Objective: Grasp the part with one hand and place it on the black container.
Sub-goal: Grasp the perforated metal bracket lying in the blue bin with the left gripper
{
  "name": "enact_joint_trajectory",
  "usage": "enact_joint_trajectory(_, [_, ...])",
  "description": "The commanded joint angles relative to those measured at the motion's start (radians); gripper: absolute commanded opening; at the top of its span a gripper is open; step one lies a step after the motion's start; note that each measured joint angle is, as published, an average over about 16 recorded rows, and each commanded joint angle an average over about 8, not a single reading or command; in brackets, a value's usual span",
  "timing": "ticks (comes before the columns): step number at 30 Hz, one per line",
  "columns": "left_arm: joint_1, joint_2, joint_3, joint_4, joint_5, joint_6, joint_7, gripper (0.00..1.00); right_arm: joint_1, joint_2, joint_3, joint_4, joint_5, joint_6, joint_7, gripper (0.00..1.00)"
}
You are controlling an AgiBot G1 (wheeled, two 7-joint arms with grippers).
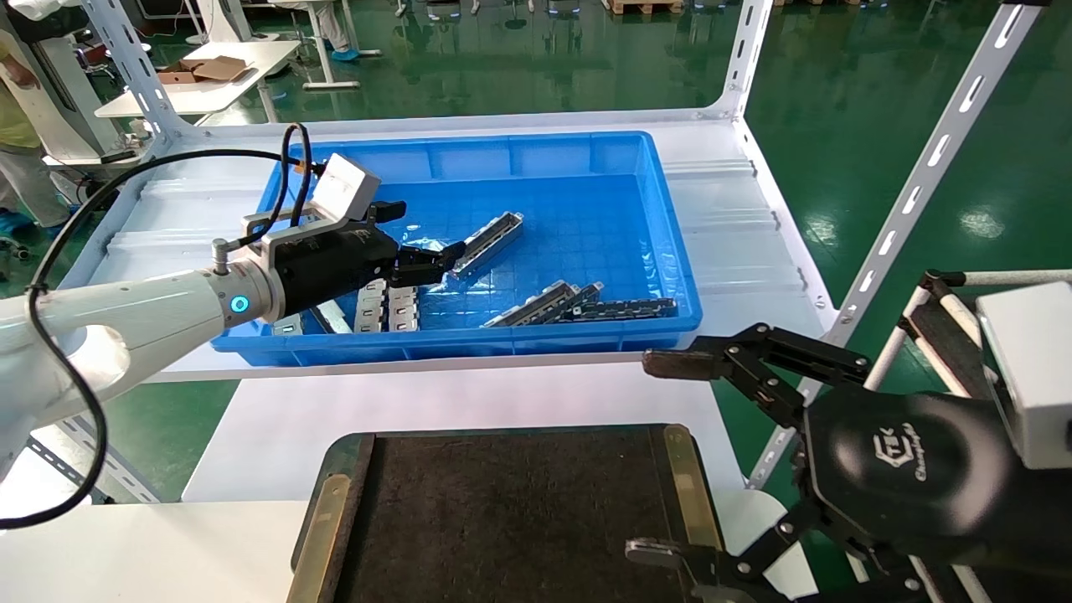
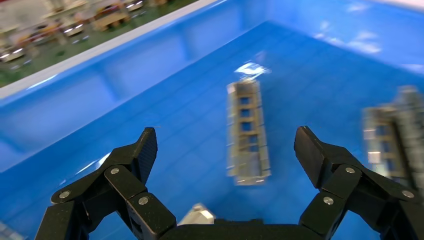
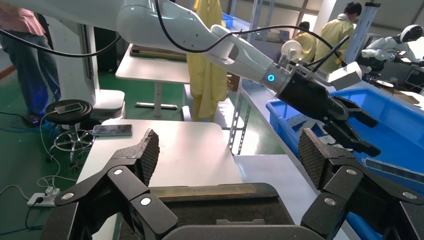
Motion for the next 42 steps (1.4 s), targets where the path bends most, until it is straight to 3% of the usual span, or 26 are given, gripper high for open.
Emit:
enact_joint_trajectory(1, [-0.003,0.016,0.0,0.019,0.001,-0.053,0.008,1.0,0.0,0.0,0.0,0.0,0.0,0.0,0.0,1.0])
enact_joint_trajectory(3, [-0.002,0.026,-0.001,0.026,0.0,-0.076,0.011,1.0,0.0,0.0,0.0,0.0,0.0,0.0,0.0,1.0])
enact_joint_trajectory(4, [-0.001,0.031,-0.002,0.029,-0.001,-0.084,0.012,0.99,0.0,0.0,0.0,0.0,0.0,0.0,0.0,0.96])
enact_joint_trajectory(5, [0.0,0.035,-0.003,0.031,-0.002,-0.09,0.013,0.92,0.0,0.0,0.0,0.0,0.0,0.0,0.0,0.83])
enact_joint_trajectory(11, [0.006,0.057,-0.006,0.039,-0.006,-0.112,0.017,0.18,0.0,0.0,0.0,0.0,0.0,0.0,0.0,0.08])
enact_joint_trajectory(12, [0.006,0.06,-0.006,0.04,-0.006,-0.115,0.017,0.07,0.0,0.0,0.0,0.0,0.0,0.0,0.0,0.0])
enact_joint_trajectory(14, [0.008,0.066,-0.006,0.042,-0.007,-0.122,0.018,0.0,0.0,0.0,0.0,0.0,0.0,0.0,0.0,0.0])
enact_joint_trajectory(42, [0.042,0.09,-0.01,0.043,-0.013,-0.157,0.006,0.0,0.0,0.0,-0.001,0.0,0.001,0.0,-0.001,0.0])
